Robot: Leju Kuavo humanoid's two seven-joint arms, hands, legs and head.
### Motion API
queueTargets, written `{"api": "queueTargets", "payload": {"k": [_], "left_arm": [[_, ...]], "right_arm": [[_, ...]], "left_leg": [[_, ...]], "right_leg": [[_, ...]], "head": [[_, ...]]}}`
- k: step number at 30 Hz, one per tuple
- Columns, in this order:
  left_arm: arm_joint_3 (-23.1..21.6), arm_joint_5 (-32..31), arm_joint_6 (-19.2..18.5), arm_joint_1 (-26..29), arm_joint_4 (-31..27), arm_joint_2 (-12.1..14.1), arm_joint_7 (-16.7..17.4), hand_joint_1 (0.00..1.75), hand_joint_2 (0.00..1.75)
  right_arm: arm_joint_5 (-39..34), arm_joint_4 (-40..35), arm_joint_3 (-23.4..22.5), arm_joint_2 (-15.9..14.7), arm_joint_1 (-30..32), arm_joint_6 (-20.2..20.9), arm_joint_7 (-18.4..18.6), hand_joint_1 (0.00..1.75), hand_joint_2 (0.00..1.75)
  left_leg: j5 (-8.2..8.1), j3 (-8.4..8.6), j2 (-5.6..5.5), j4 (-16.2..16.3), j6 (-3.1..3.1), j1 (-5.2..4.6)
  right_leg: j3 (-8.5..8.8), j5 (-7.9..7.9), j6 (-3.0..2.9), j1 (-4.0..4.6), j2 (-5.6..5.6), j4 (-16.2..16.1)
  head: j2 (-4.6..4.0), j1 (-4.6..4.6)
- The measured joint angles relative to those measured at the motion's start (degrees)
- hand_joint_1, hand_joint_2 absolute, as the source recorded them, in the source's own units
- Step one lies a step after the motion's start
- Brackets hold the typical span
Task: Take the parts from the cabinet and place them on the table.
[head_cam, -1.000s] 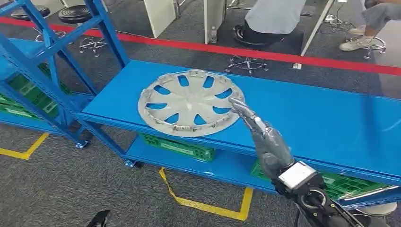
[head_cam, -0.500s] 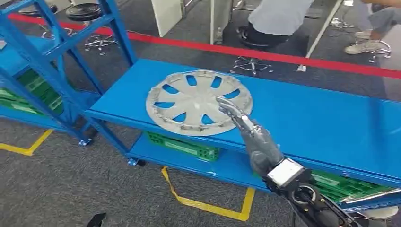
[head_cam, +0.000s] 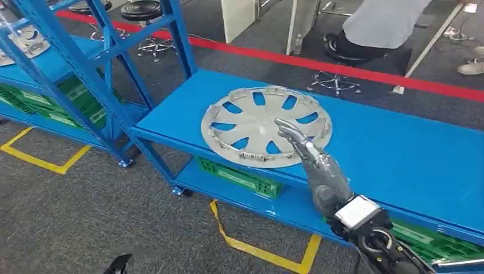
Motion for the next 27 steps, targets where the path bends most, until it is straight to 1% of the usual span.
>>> {"api": "queueTargets", "payload": {"k": [1,2,3,5,6,7,8,9,10,11,12,13,14,15,16,17,18,19,20,22,24,25,27], "left_arm": [[0.0,0.0,-0.1,0.0,0.0,0.2,0.0,0.0,0.0],[0.0,0.0,-0.2,0.0,0.0,0.1,0.0,0.0,0.0],[0.0,0.0,-0.2,-0.2,0.0,0.1,0.0,0.0,0.0],[0.0,0.0,-0.2,-0.4,0.0,0.1,0.0,0.0,0.0],[0.0,0.0,-0.2,-0.3,0.0,0.1,0.0,0.0,0.0],[0.0,0.0,-0.2,-0.2,0.0,0.1,0.0,0.0,0.0],[0.0,0.0,-0.2,-0.1,0.0,0.1,0.0,0.0,0.0],[0.0,0.0,-0.2,-0.1,0.0,0.2,0.0,0.0,0.0],[0.0,0.0,-0.2,-0.2,0.0,0.2,0.0,0.0,0.0],[0.0,0.0,-0.2,-0.3,0.0,0.3,0.0,0.0,0.0],[0.0,0.0,-0.2,-0.5,0.0,0.3,0.0,0.0,0.0],[0.0,0.0,-0.2,-0.5,0.0,0.3,0.0,0.0,0.0],[0.0,0.0,-0.2,-0.4,0.0,0.2,0.0,0.0,0.0],[0.0,0.0,-0.2,-0.3,0.0,0.2,0.0,0.0,0.0],[0.0,0.0,-0.2,-0.3,0.0,0.2,0.0,0.0,0.0],[0.0,0.0,-0.2,-0.3,0.0,0.1,0.0,0.0,0.0],[0.0,0.0,-0.2,-0.2,0.0,0.1,0.0,0.0,0.0],[0.0,0.0,-0.2,-0.2,0.0,0.1,0.0,0.0,0.0],[0.0,0.0,-0.2,-0.2,0.0,0.2,0.0,0.0,0.0],[0.0,0.0,-0.2,-0.2,0.0,0.2,0.0,0.0,0.0],[0.0,0.0,-0.3,-0.2,0.0,0.2,0.0,0.0,0.0],[0.0,0.0,-0.3,-0.2,0.0,0.2,0.0,0.0,0.0],[0.0,0.0,-0.3,-0.2,0.0,0.2,0.0,0.0,0.0]], "right_arm": [[0.0,0.0,0.0,0.0,-0.1,0.0,0.0,0.0,0.0],[0.0,0.0,0.0,0.0,-0.1,0.0,-0.1,0.0,0.0],[0.0,0.0,0.0,0.0,-0.1,0.0,0.0,0.0,0.0],[0.0,0.0,0.1,0.0,0.0,0.1,0.0,0.0,0.0],[0.0,0.1,0.1,0.0,0.0,0.1,0.0,0.0,0.0],[0.0,0.2,0.1,0.0,0.0,0.1,0.0,0.0,0.0],[0.0,0.3,0.1,0.0,0.0,0.1,0.0,0.0,0.0],[0.0,0.3,0.1,0.0,0.0,0.1,0.0,0.0,0.0],[0.0,0.3,0.1,0.0,0.0,0.1,0.0,0.0,0.0],[0.0,0.3,0.1,0.0,0.0,0.1,0.0,0.0,0.0],[0.0,0.3,0.1,0.0,0.0,0.1,0.0,0.0,0.0],[0.0,0.3,0.1,0.0,0.0,0.1,0.0,0.0,0.0],[0.0,0.3,0.1,0.0,0.0,0.1,0.0,0.0,0.0],[-0.3,0.3,0.1,0.0,0.0,0.1,0.0,0.0,0.0],[-0.5,0.3,0.1,0.0,-0.1,0.2,-0.1,0.0,0.0],[-0.6,0.3,0.1,0.0,0.0,0.2,-0.1,0.0,0.0],[-0.7,0.3,0.1,0.0,0.0,0.2,-0.1,0.0,0.0],[-0.7,0.3,0.1,0.0,0.0,0.4,-0.1,0.0,0.0],[-0.7,0.3,0.1,0.0,0.0,0.5,-0.1,0.0,0.0],[-0.7,0.3,0.1,0.0,0.0,0.5,-0.1,0.0,0.0],[-0.7,0.3,0.2,0.0,0.0,0.6,-0.1,0.0,0.0],[-0.7,0.3,0.2,0.0,0.0,0.6,-0.1,0.0,0.0],[-0.7,0.3,0.2,0.0,0.0,0.6,-0.1,0.0,0.0]], "left_leg": [[-0.4,-0.11,0.03,0.3,-0.25,0.08],[-1.47,-0.5,0.88,1.7,-0.57,0.11],[-3.66,-2.32,1.34,5.4,-0.88,0.18],[-7.94,-7.3,1.58,15.2,-1.37,0.38],[-8.84,-9.08,1.64,18.7,-1.54,0.41],[-8.36,-9.42,1.68,19.2,-1.57,0.45],[-6.39,-8.18,1.76,16.7,-1.56,0.51],[-4.02,-5.97,1.85,12.2,-1.5,0.57],[-1.46,-2.98,2.07,6.5,-1.31,0.57],[0.05,-0.33,2.56,1.6,-1.02,0.56],[-0.32,0.3,2.86,-0.4,-0.69,0.1],[-0.2,0.13,2.63,-0.1,-0.27,0.13],[-0.37,0.05,2.62,-0.1,-0.01,0.01],[-0.4,0.04,2.54,0.0,0.32,-0.11],[-0.06,0.15,2.51,-0.3,0.42,0.38],[-0.18,0.19,2.52,-0.3,-0.02,0.22],[-0.18,0.27,2.52,-0.3,0.02,0.1],[-0.23,0.29,2.5,-0.3,0.1,0.03],[-0.3,0.3,2.49,-0.3,0.26,0.01],[-0.35,0.31,2.49,-0.2,0.43,-0.01],[-0.4,0.31,2.49,-0.2,0.51,-0.02],[-0.43,0.3,2.49,-0.2,0.56,-0.03],[-0.48,0.3,2.49,-0.2,0.63,-0.04]], "right_leg": [[0.33,0.36,-0.52,-0.57,-0.23,-0.7],[0.49,0.53,-0.78,-0.46,-0.49,-0.9],[0.42,0.63,-1.07,-0.46,-0.76,-1.0],[0.16,0.65,-1.18,-0.29,-1.28,-1.0],[0.09,0.64,-1.21,-0.26,-1.46,-0.9],[0.11,0.64,-1.21,-0.26,-1.56,-0.9],[0.14,0.64,-1.2,-0.27,-1.67,-0.9],[0.2,0.61,-1.16,-0.29,-1.75,-0.9],[0.33,0.58,-1.1,-0.31,-1.84,-0.9],[0.41,0.5,-0.89,-0.29,-1.95,-0.9],[0.21,0.26,-0.46,0.23,-1.94,-0.7],[0.24,0.31,-0.19,0.18,-2.0,-0.8],[0.3,0.25,0.11,0.13,-2.02,-0.9],[0.45,0.33,0.46,0.0,-2.07,-1.1],[0.37,-0.07,0.46,0.2,-2.06,-0.8],[0.38,-0.08,-1.52,0.18,-2.04,-0.9],[0.53,0.02,-1.87,0.21,-2.04,-0.9],[0.59,0.12,-1.65,0.18,-2.03,-1.0],[0.78,0.14,-1.63,0.17,-2.03,-1.2],[0.91,0.3,-1.35,0.17,-2.03,-1.4],[0.97,0.38,-1.17,0.17,-2.03,-1.6],[1.0,0.36,-0.96,0.16,-2.03,-1.7],[1.04,0.34,-0.33,0.12,-2.03,-1.8]], "head": [[0.0,0.0],[0.0,-0.28],[0.0,-1.16],[0.0,-1.75],[0.0,-1.94],[0.0,-2.1],[0.0,-2.38],[0.0,-2.62],[0.0,-2.8],[0.0,-3.06],[0.0,-3.5],[0.0,-3.39],[0.0,-3.02],[0.0,-2.89],[0.0,-2.75],[0.0,-2.42],[0.0,-2.01],[0.0,-1.99],[0.0,-1.81],[0.0,-1.38],[0.0,-0.94],[0.0,-0.83],[0.0,-0.63]]}}
